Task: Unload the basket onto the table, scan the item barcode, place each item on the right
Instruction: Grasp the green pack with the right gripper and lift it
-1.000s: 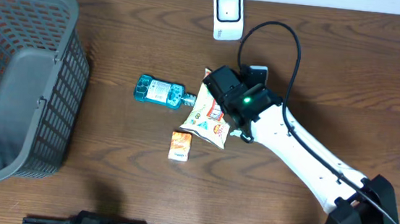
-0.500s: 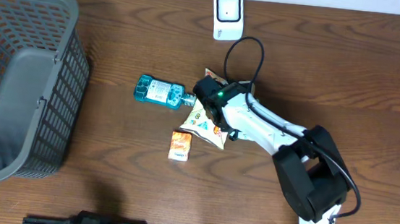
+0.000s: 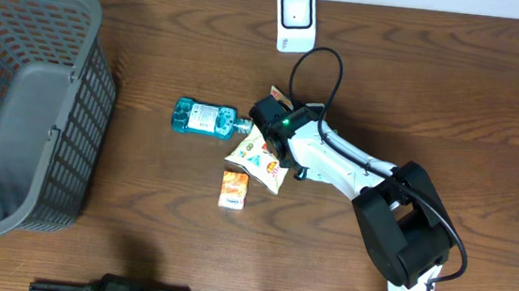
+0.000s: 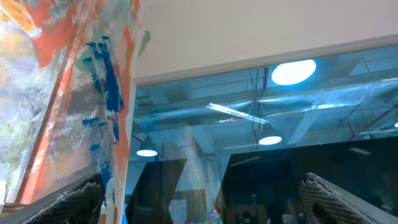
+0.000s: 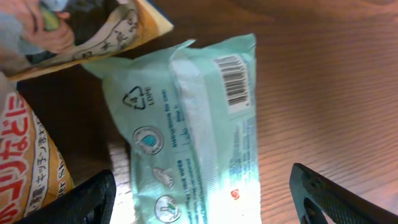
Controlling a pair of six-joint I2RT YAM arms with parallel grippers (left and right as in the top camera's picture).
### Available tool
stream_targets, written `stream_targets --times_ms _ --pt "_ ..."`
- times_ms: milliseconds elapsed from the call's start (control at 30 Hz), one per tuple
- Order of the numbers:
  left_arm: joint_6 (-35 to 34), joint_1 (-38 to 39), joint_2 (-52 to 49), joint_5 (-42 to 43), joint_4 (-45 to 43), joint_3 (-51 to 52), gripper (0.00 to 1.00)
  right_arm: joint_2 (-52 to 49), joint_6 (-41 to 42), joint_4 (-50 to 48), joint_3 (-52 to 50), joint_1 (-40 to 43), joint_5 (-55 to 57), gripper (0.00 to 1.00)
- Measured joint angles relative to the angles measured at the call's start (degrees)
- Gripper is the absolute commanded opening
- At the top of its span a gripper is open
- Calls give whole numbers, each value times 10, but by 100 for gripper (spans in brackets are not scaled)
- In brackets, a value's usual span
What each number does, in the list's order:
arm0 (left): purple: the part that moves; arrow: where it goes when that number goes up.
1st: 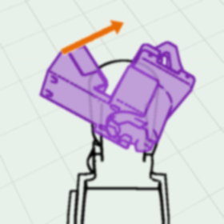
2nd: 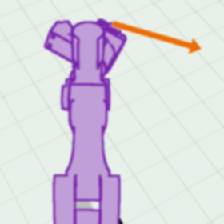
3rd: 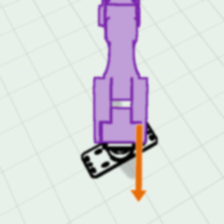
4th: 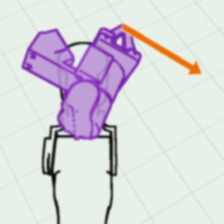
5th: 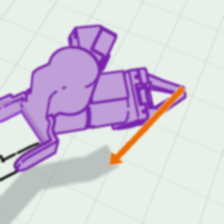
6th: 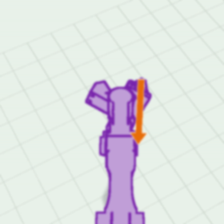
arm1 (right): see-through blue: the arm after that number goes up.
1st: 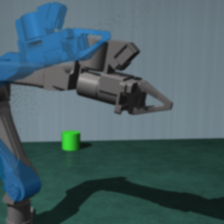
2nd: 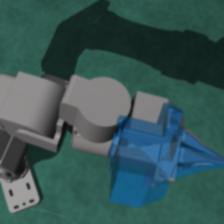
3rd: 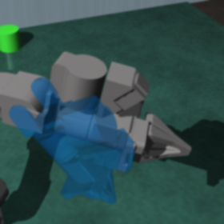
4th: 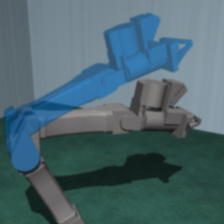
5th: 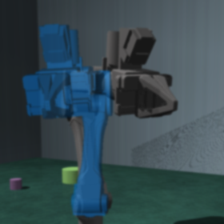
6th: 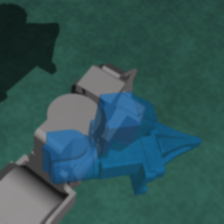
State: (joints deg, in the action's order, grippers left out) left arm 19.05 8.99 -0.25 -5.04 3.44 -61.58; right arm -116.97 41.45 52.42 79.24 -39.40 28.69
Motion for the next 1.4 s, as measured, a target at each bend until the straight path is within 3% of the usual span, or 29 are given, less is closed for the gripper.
stream_targets --times_ms 267,500,800,933,1200,1400 --pt "-3 0 0 0 4 0 100 5 -2 2 22 9 -74 78" --pt "-9 0 0 0 4 0 100 18 -5 1 25 10 -53 77" --pt "-9 0 0 0 4 0 100 -27 -12 -3 24 4 -33 65" --pt "-9 0 0 0 5 0 100 -37 -11 2 28 -2 -13 49" --pt "-9 0 0 0 5 0 100 -53 -20 35 33 -15 30 1" --pt "-9 0 0 0 5 0 100 -56 -35 99 71 -13 -12 1"
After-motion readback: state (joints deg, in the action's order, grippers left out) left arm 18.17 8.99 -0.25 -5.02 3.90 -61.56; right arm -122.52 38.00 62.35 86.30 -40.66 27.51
